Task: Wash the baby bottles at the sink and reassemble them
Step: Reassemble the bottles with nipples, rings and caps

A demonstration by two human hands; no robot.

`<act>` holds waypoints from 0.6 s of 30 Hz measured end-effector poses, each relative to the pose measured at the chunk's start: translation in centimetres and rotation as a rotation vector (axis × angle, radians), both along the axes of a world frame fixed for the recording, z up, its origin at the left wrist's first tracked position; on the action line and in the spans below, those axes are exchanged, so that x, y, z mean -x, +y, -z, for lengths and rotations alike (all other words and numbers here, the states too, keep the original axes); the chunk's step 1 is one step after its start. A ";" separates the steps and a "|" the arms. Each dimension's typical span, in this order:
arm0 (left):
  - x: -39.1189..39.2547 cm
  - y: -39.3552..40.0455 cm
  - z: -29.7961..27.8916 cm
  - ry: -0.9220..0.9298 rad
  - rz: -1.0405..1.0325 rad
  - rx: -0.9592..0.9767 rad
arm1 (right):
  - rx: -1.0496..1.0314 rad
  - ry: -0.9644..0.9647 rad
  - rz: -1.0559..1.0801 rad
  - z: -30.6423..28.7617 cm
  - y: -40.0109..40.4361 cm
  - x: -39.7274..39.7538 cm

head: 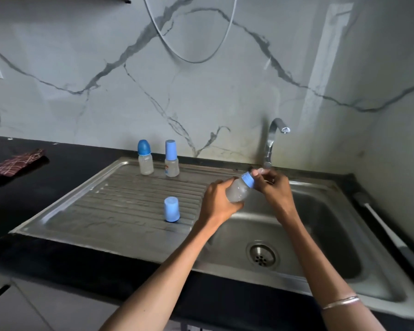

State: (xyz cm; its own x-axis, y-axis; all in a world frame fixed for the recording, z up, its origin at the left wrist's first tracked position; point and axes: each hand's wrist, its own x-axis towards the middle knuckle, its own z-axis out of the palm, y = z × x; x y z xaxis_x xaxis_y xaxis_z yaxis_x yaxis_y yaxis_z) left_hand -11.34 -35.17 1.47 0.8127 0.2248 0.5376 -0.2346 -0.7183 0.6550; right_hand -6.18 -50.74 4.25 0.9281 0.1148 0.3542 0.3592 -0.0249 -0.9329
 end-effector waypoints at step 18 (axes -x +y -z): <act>-2.2 -1.4 3.3 -0.042 -0.110 -0.255 | 0.246 0.124 0.297 2.6 -1.0 -1.6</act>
